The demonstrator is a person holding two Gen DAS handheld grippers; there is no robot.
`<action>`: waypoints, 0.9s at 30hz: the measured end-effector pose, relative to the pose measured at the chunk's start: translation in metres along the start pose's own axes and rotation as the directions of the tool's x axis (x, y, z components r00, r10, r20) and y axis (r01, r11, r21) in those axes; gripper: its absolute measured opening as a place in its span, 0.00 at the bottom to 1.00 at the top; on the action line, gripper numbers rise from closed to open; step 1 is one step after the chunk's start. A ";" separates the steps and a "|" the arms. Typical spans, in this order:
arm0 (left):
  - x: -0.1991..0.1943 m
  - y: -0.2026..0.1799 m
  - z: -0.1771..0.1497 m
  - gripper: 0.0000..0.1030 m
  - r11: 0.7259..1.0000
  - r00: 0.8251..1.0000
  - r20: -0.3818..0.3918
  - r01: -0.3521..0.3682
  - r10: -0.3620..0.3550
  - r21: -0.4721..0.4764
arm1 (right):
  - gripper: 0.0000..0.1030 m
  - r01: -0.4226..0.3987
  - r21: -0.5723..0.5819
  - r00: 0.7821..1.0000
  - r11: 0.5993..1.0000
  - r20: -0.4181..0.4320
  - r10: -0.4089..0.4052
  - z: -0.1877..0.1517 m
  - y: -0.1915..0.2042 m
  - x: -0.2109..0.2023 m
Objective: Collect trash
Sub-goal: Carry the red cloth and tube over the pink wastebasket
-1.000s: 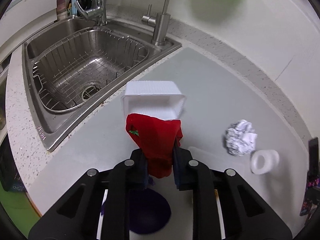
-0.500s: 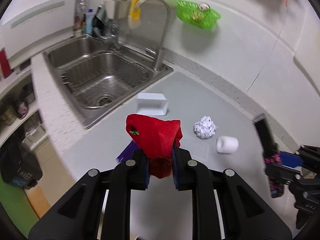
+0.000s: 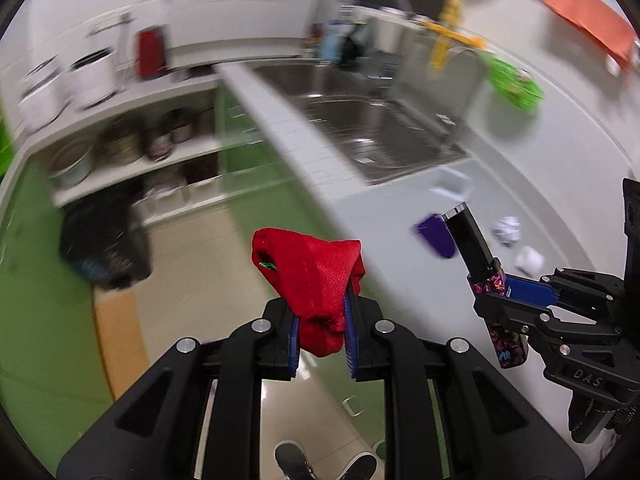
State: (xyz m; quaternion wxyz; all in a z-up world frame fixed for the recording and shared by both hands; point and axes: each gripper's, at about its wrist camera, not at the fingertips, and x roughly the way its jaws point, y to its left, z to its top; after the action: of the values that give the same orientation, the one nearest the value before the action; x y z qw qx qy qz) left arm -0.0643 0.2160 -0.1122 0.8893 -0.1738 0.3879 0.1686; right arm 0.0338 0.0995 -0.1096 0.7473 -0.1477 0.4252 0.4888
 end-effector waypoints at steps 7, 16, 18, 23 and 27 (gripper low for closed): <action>0.008 0.110 -0.044 0.16 0.985 0.996 -0.047 -0.082 0.076 -0.151 | 0.21 -0.109 -0.075 0.987 0.991 -0.124 0.100 0.012 0.063 0.099; 0.117 0.223 -0.114 0.16 0.953 0.983 -0.178 -0.097 0.046 -0.288 | 0.21 -0.202 -0.078 0.930 0.976 -0.327 0.166 -0.013 0.099 0.280; 0.144 0.242 -0.128 0.16 0.942 0.979 -0.200 -0.094 0.029 -0.323 | 0.21 -0.209 -0.066 0.917 0.976 -0.359 0.172 -0.024 0.098 0.314; 0.211 0.282 -0.167 0.16 0.911 0.970 -0.242 -0.082 -0.021 -0.405 | 0.21 -0.225 -0.029 0.886 0.974 -0.421 0.192 -0.051 0.095 0.392; 0.256 0.307 -0.192 0.16 0.891 0.963 -0.262 -0.070 -0.056 -0.448 | 0.21 -0.231 0.000 0.862 0.973 -0.463 0.204 -0.074 0.092 0.446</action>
State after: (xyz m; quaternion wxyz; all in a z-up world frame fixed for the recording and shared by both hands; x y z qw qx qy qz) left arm -0.1544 0.4443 -0.4816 0.7628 -0.3962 0.4550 0.2326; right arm -0.0101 0.3663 -0.4839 0.5608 -0.2312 0.5902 0.5326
